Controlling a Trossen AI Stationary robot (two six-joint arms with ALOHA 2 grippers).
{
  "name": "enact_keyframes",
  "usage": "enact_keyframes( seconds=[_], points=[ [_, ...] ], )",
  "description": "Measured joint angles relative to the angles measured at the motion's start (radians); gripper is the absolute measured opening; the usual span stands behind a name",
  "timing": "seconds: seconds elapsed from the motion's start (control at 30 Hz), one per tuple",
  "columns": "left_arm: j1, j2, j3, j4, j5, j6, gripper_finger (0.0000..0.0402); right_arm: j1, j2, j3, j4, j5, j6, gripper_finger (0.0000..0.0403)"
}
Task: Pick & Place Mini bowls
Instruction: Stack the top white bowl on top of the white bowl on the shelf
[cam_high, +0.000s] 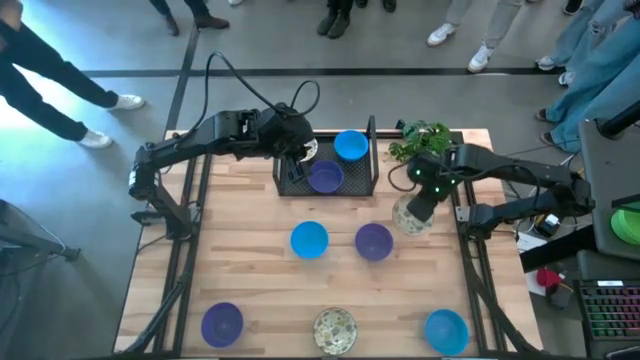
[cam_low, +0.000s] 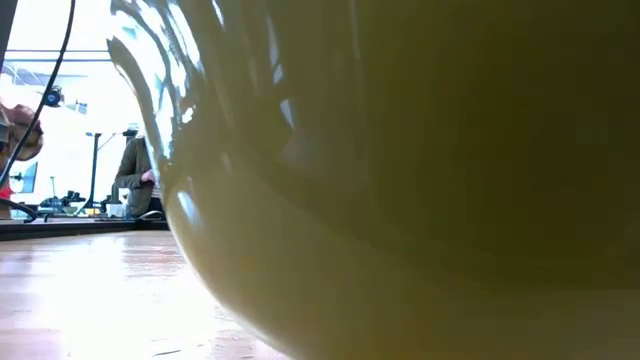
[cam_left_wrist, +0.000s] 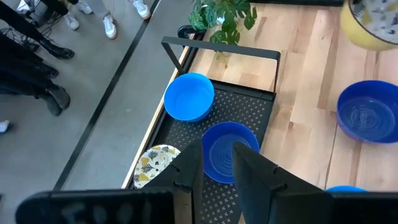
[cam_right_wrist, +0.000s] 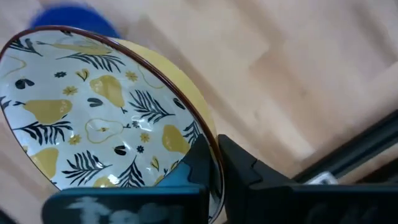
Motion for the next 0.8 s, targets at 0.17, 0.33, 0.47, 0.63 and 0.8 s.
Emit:
enact_keyframes(
  seconds=[0.17,0.33,0.47,0.63,0.8],
  points=[
    [0.0,0.0,0.0,-0.001,0.001,-0.012,0.0078,0.0,0.019,0.125,-0.012,0.072,-0.005,0.0011],
    [-0.001,0.001,0.0,-0.002,0.006,0.006,0.0078,0.0,0.038,0.206,-0.014,0.15,-0.035,0.0011],
    [-0.001,0.002,0.0,0.0,0.006,0.015,0.0078,0.0,0.056,0.248,-0.011,0.188,-0.052,0.0011],
    [-0.001,0.002,0.0,0.003,0.0,0.03,0.0078,0.0,0.074,0.271,-0.011,0.212,-0.071,0.0011],
    [-0.001,0.002,0.0,0.009,-0.044,0.045,0.0078,0.0,0.074,0.276,-0.01,0.212,-0.072,0.0011]
  ],
)
